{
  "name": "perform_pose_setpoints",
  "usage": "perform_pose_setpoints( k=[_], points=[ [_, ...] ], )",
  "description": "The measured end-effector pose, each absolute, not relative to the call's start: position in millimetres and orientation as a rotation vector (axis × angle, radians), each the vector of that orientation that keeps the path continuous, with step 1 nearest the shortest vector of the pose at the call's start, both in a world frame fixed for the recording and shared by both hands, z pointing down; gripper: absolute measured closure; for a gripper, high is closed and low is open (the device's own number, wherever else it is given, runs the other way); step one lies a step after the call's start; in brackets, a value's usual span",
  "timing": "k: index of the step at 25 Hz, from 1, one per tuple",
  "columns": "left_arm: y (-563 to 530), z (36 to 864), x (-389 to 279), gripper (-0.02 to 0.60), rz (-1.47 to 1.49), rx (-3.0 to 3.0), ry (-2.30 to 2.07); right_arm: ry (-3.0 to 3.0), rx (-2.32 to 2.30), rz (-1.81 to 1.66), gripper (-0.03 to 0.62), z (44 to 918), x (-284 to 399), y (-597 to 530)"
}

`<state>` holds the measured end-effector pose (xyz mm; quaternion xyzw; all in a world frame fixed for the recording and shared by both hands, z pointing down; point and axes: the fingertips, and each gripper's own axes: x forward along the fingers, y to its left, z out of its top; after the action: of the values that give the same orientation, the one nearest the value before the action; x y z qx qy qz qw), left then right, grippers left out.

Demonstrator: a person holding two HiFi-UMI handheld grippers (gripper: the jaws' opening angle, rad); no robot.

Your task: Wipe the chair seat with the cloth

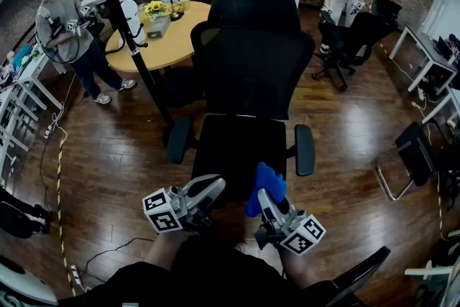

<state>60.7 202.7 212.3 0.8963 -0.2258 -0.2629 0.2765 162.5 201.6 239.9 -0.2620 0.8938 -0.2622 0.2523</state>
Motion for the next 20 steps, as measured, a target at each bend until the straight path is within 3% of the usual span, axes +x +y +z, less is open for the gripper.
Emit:
perform_pose_setpoints(
  k=[20],
  points=[
    [7,278,-29,0.581,-0.695,2.274,-0.422,2.493,-1.085,-0.741,0.533,303,78,-2]
  ],
)
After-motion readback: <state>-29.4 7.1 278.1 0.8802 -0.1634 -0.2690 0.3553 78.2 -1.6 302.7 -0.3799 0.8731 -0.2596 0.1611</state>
